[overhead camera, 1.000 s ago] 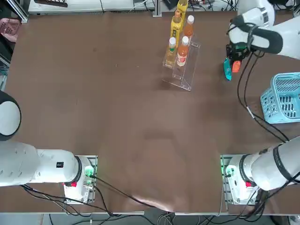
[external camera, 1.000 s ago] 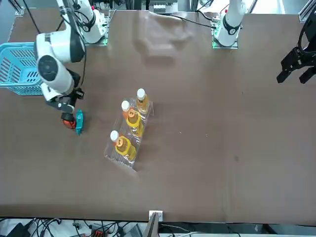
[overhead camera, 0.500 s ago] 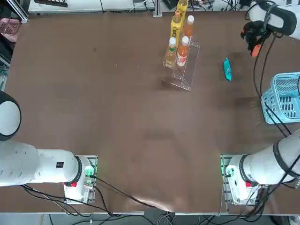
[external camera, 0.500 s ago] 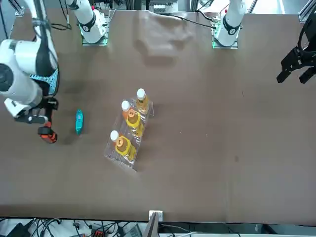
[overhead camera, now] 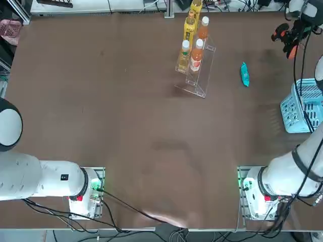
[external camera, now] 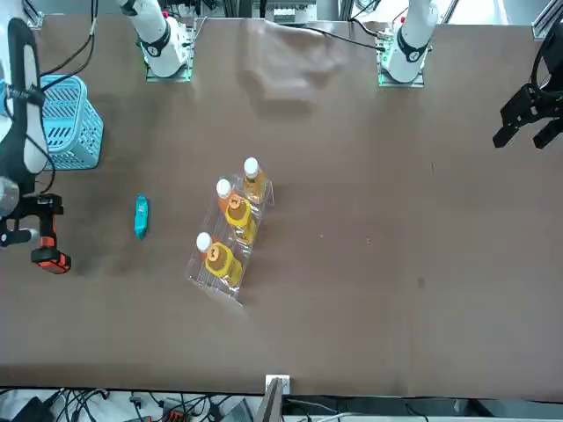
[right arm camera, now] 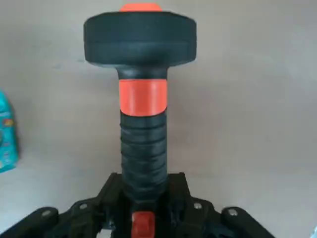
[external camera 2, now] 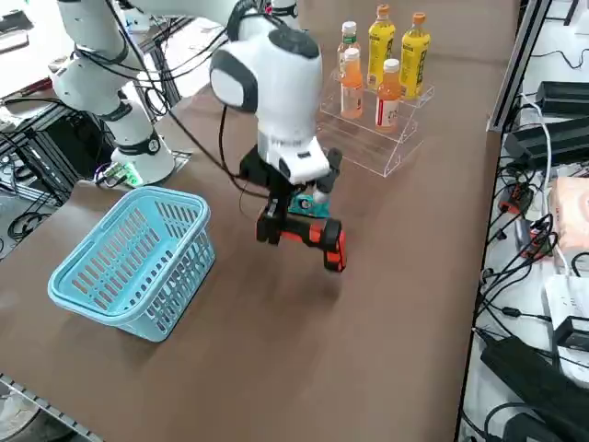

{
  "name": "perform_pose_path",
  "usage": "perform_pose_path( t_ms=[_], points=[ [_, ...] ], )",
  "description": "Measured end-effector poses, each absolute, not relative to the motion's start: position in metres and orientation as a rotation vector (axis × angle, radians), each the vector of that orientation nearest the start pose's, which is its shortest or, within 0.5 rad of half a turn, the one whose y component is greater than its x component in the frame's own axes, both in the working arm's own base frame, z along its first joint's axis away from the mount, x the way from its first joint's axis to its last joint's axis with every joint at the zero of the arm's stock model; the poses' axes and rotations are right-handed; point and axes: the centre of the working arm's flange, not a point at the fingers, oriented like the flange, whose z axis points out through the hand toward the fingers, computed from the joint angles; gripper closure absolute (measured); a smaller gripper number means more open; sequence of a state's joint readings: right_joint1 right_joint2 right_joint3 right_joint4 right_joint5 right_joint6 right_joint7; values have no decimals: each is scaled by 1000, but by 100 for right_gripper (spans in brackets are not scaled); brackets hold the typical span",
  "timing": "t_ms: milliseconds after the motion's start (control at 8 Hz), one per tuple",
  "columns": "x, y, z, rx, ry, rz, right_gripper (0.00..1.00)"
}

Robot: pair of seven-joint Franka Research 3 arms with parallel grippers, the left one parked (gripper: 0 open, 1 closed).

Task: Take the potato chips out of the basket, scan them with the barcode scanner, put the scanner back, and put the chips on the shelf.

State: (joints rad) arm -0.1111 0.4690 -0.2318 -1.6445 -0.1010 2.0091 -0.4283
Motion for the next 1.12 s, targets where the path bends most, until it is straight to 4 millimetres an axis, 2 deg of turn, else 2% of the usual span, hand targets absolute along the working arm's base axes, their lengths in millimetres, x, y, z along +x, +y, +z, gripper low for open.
perform_pose_path(
  t_ms=[125,750,1125],
  points=[
    [630,-231,327,-3265,-237,260,59],
    [615,-283,272,-3255,-129,299,59],
    [609,-298,251,-3218,-131,273,59]
  ],
)
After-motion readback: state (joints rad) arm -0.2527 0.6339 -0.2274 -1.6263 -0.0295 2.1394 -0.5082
